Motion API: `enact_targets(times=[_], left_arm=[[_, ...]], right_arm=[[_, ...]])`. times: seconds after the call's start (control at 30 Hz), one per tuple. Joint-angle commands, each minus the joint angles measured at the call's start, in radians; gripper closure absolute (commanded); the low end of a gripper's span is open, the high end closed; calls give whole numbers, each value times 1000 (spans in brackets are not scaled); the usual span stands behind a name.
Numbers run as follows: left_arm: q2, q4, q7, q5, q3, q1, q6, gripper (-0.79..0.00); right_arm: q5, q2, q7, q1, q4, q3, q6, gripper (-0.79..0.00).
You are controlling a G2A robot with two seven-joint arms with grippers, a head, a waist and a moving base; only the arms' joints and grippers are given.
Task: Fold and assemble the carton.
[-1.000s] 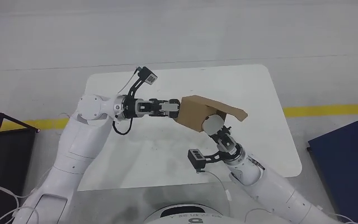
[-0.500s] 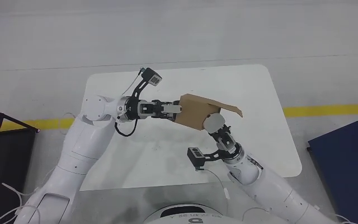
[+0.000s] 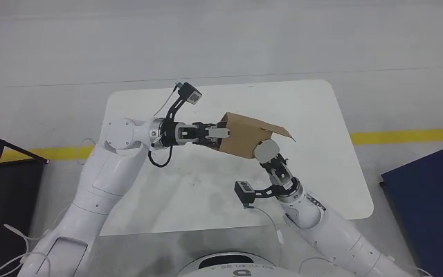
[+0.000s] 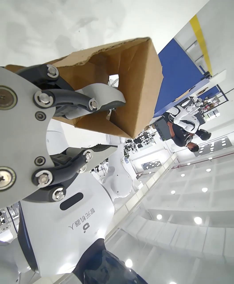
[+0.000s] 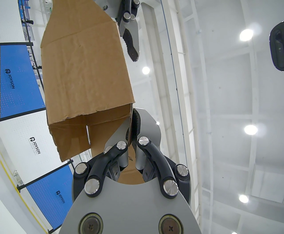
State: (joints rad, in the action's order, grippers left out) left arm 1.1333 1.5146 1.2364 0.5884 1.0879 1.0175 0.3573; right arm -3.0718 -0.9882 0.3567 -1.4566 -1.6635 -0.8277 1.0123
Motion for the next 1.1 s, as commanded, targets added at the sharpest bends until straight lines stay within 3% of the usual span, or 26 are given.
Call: enact_targets(times=[0.0, 0.33, 0.47, 0.53, 0.57, 0.6, 1.07], left_arm=[[0, 3, -8, -16, -3, 0, -1, -228], [-5, 12, -28, -64, 14, 8, 14, -83], [-8, 21, -26, -70, 25, 15, 12, -120], [-10, 24, -25, -71, 28, 18, 10, -305], [-10, 24, -22, -71, 29, 19, 8, -502], [-12, 23, -21, -70, 33, 21, 6, -785], [-46, -45, -29, -13, 216, 82, 25, -785]], right_arm=[[0, 0, -3, -3, -2, -3, 0, 0], [0, -6, -12, -13, -9, -14, 0, 0], [0, -9, -16, -12, -8, -14, 0, 0], [0, -12, -18, -10, -10, -14, 0, 0], [0, -13, -18, -10, -14, -14, 0, 0], [0, -14, -15, -10, -22, -14, 0, 0], [0, -9, 27, -33, -118, -16, 0, 0]])
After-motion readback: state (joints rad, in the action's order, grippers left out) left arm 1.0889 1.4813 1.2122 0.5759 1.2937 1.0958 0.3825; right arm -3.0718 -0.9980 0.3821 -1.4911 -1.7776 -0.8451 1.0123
